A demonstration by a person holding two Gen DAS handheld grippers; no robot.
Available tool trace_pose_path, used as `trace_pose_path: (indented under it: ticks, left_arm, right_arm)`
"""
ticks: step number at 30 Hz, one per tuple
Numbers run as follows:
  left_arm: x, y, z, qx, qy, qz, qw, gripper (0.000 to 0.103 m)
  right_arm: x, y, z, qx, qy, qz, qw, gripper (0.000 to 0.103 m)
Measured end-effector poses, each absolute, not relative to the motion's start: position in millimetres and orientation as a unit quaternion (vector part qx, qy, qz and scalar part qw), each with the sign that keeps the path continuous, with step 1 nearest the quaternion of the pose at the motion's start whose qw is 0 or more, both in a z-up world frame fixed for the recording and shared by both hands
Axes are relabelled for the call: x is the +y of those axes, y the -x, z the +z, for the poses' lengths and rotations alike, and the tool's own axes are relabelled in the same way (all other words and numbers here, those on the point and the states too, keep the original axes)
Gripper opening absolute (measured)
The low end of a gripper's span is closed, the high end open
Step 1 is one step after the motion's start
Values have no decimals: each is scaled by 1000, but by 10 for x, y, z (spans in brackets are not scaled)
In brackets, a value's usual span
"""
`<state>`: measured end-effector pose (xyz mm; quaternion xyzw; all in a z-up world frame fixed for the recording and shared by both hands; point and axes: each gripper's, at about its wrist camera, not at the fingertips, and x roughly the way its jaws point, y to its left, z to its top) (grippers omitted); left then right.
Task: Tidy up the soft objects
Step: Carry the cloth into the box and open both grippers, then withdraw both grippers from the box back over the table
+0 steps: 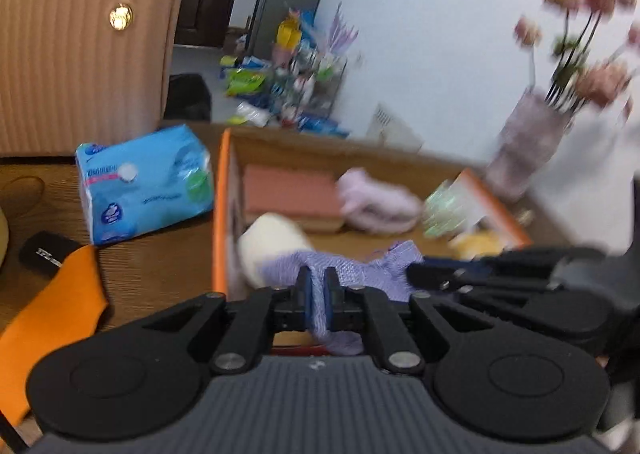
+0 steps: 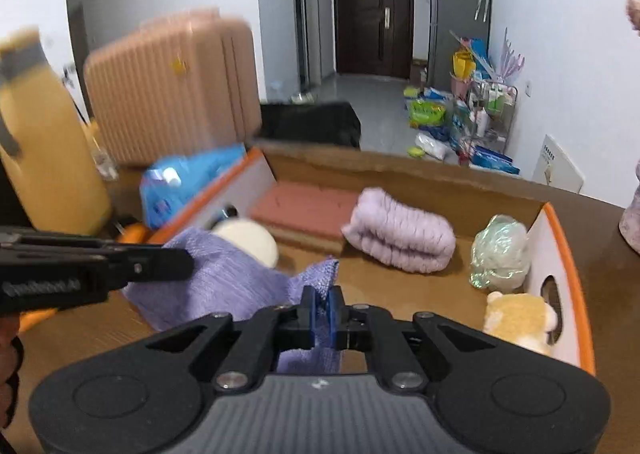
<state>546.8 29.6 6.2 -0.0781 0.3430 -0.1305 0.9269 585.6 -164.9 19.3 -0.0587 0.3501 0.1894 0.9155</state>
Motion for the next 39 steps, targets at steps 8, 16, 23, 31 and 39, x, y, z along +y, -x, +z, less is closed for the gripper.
trace_pose_path:
  ticks: [8, 16, 23, 31, 39]
  left_arm:
    - [71, -5654, -72, 356, -10, -84, 931, 17]
    - [157, -5212, 589, 294, -5, -96, 951, 43]
    - [182, -4481, 1235, 213, 1, -88, 973, 63]
    - [168, -3442, 1359, 121, 15, -72, 990, 96]
    - [173, -2520, 1148, 91, 32, -60, 993, 101]
  right_arm:
    - [-1538, -6142, -34, 409, 25, 200, 890, 16]
    - [-1778, -5700, 639, 355, 38, 173, 918, 43]
    - [-2162, -4939, 1330, 288, 44, 145, 946, 46]
    - [-2398, -3724, 1505, 166, 38, 139, 976, 78]
    - [-2535, -2753, 1270, 108, -16, 124, 986, 87]
